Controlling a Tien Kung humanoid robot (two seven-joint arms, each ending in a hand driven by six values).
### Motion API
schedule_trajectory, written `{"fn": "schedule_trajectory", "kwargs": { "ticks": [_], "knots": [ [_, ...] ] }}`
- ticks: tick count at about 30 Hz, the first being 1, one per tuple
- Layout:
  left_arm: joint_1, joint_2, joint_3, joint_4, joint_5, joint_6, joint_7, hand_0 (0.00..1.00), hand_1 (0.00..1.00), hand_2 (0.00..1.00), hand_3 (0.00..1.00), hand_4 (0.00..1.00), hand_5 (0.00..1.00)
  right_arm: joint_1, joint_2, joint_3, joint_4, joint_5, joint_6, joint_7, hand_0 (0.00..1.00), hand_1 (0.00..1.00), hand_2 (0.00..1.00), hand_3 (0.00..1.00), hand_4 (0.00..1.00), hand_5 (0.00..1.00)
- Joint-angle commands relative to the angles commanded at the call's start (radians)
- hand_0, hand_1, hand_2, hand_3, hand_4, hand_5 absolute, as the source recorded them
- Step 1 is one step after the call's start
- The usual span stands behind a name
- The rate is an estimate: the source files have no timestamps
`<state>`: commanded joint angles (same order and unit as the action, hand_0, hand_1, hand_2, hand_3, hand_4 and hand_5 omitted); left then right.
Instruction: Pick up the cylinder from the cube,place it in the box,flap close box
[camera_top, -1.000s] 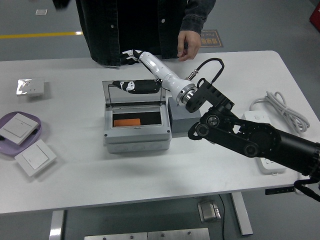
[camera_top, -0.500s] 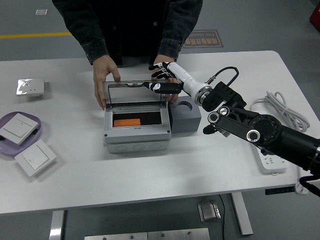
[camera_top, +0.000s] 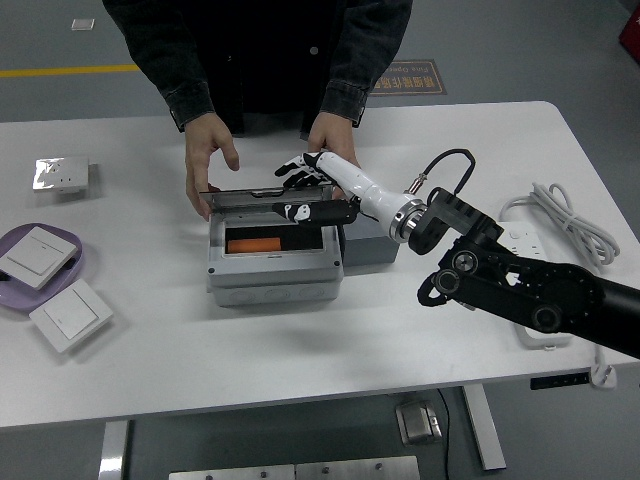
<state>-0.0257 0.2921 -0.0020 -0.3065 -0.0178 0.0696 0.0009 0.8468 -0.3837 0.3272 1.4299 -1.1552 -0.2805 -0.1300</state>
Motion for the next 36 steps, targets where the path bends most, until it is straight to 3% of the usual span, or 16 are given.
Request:
{"fn": "schedule_trajectory", "kwargs": {
  "ticks": [4, 11, 16, 22, 27, 32, 36],
  "knots": [
    [0.000, -0.002, 0.002, 0.000, -0.004, 0.000, -0.002, 0.615, 0.627, 0.604, 0.630, 0.706, 0.238, -0.024, -0.021, -0.035, 0.084, -0.004, 0.006, -0.010, 0.765, 0.699, 0.694, 0.724, 0.738, 0.379],
    [0.001, -0.003, 0.002, 0.001, -0.005, 0.000, -0.003, 0.614, 0.627, 0.604, 0.630, 0.706, 0.238, -0.052, -0.036, -0.033, 0.128, -0.022, 0.012, -0.020, 0.754, 0.690, 0.696, 0.731, 0.730, 0.393],
    [0.006, -0.005, 0.002, 0.002, -0.007, 0.001, -0.003, 0.614, 0.627, 0.605, 0.630, 0.706, 0.238, -0.088, -0.077, 0.065, 0.146, -0.035, 0.003, -0.016, 0.752, 0.692, 0.698, 0.738, 0.727, 0.399],
    [0.017, -0.010, -0.001, 0.002, -0.008, 0.002, -0.001, 0.614, 0.627, 0.604, 0.630, 0.706, 0.238, -0.209, -0.126, 0.251, 0.216, -0.067, -0.030, 0.025, 0.747, 0.689, 0.698, 0.741, 0.725, 0.405],
    [0.027, -0.017, 0.001, 0.002, -0.011, 0.003, -0.002, 0.614, 0.627, 0.604, 0.630, 0.707, 0.237, -0.334, -0.103, 0.422, 0.218, -0.031, -0.090, 0.125, 0.744, 0.685, 0.693, 0.733, 0.725, 0.408],
    [0.033, -0.021, 0.002, 0.002, -0.014, 0.003, -0.005, 0.614, 0.627, 0.604, 0.630, 0.706, 0.237, -0.452, -0.054, 0.566, 0.142, 0.057, -0.166, 0.237, 0.726, 0.681, 0.688, 0.717, 0.725, 0.408],
    [0.035, -0.022, 0.002, 0.002, -0.014, 0.004, -0.005, 0.614, 0.627, 0.604, 0.630, 0.706, 0.237, -0.529, -0.027, 0.655, 0.080, 0.102, -0.180, 0.302, 0.726, 0.681, 0.688, 0.717, 0.725, 0.408]
  ]
}}
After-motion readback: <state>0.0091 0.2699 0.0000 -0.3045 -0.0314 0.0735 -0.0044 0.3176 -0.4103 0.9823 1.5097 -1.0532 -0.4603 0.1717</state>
